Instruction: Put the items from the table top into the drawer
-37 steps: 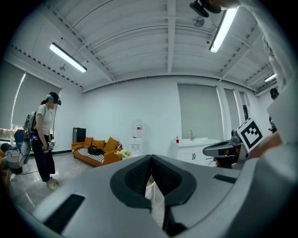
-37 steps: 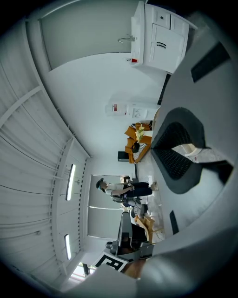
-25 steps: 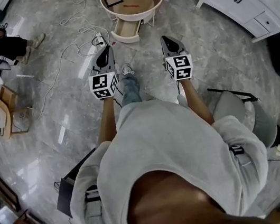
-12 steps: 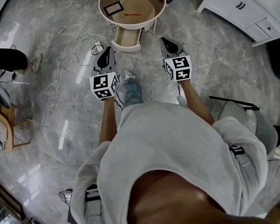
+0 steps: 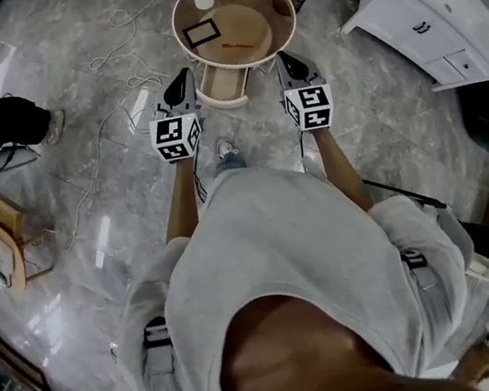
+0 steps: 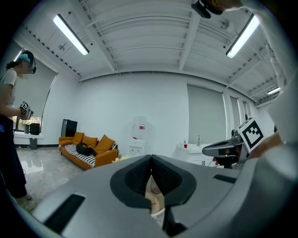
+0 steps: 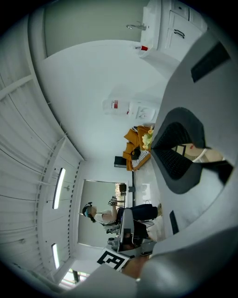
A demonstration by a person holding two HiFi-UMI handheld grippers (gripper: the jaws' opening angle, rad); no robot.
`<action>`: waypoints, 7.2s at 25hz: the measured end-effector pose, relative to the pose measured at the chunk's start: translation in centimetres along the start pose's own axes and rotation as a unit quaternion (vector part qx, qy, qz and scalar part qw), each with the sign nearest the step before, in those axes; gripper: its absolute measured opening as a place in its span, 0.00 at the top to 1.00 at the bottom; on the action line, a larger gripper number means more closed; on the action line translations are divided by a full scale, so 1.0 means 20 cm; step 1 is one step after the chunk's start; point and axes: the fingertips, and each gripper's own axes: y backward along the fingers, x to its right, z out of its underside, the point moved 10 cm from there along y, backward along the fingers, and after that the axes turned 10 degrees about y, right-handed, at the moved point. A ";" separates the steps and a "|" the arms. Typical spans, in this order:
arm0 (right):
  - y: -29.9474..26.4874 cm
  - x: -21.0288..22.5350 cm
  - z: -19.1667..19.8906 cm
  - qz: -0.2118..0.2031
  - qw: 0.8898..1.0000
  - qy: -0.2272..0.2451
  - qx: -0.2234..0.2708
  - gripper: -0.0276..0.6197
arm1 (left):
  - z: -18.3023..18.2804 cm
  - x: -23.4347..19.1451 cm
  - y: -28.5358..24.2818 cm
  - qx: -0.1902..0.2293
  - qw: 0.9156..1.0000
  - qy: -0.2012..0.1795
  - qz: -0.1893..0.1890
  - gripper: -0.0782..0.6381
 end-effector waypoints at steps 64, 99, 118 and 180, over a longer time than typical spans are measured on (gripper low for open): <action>-1.29 -0.07 1.60 -0.226 0.952 0.017 -0.208 0.92 | 1.56 -0.50 -0.59 -0.177 0.962 0.149 -0.145 0.87; -2.26 -0.05 1.82 -0.342 0.834 0.327 -0.284 0.80 | 1.76 -0.51 -0.59 -0.165 0.960 0.175 -0.144 0.87; -2.30 -0.07 1.90 -0.358 0.819 0.313 -0.321 0.85 | 1.78 -0.53 -0.55 -0.162 0.958 0.180 -0.150 0.87; -2.64 -1.30 3.43 -0.371 0.766 0.294 -0.436 0.85 | 2.62 -1.14 -0.27 -0.170 0.920 0.252 -0.246 0.87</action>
